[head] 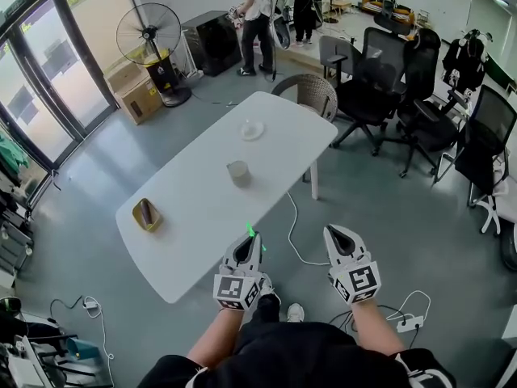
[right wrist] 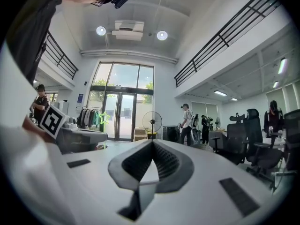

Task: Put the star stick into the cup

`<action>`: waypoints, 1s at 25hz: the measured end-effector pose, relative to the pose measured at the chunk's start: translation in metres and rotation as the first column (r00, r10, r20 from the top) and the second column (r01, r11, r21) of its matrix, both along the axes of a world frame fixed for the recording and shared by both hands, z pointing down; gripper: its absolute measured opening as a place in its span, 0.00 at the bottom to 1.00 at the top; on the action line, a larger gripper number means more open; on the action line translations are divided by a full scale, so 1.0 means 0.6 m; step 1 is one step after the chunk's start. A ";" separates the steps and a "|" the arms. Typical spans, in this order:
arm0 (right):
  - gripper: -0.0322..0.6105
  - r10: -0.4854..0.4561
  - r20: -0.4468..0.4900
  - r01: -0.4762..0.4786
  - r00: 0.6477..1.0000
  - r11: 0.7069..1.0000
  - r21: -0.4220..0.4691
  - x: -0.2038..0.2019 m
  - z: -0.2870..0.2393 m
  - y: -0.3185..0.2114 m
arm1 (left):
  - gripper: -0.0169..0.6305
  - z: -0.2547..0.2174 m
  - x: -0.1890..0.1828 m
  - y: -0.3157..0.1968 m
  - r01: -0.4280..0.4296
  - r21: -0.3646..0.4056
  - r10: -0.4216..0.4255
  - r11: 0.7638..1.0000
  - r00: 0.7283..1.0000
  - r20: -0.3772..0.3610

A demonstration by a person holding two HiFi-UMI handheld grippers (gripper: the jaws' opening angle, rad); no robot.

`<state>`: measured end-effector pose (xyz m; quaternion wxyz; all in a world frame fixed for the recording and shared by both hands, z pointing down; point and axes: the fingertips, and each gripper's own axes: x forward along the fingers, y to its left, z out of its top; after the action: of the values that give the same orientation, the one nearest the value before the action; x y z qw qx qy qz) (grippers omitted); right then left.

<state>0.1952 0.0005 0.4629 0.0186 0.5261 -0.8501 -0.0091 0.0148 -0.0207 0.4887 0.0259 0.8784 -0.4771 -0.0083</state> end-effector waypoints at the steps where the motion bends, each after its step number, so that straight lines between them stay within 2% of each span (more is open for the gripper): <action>1: 0.06 0.005 -0.003 -0.005 1.000 1.000 -0.001 0.001 0.001 -0.010 | 0.05 0.002 0.002 -0.011 -0.005 -0.002 0.005 1.000 1.000 0.000; 6: 0.06 0.020 0.001 -0.020 1.000 1.000 0.023 -0.022 -0.011 -0.087 | 0.05 0.005 -0.001 -0.079 -0.041 -0.003 0.041 0.999 0.999 -0.005; 17: 0.06 -0.052 -0.033 0.053 0.998 0.998 0.020 -0.130 -0.010 -0.305 | 0.05 0.010 -0.055 -0.249 -0.041 -0.018 0.041 0.999 0.999 -0.025; 25: 0.06 -0.045 -0.036 0.046 0.998 0.998 0.033 -0.190 -0.015 -0.406 | 0.05 0.000 -0.105 -0.342 -0.066 0.004 0.066 0.998 0.996 -0.052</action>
<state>0.0813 -0.2430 0.4536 0.0243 0.5067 -0.8612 -0.0331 -0.0482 -0.2261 0.4888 0.0377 0.8932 -0.4470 -0.0310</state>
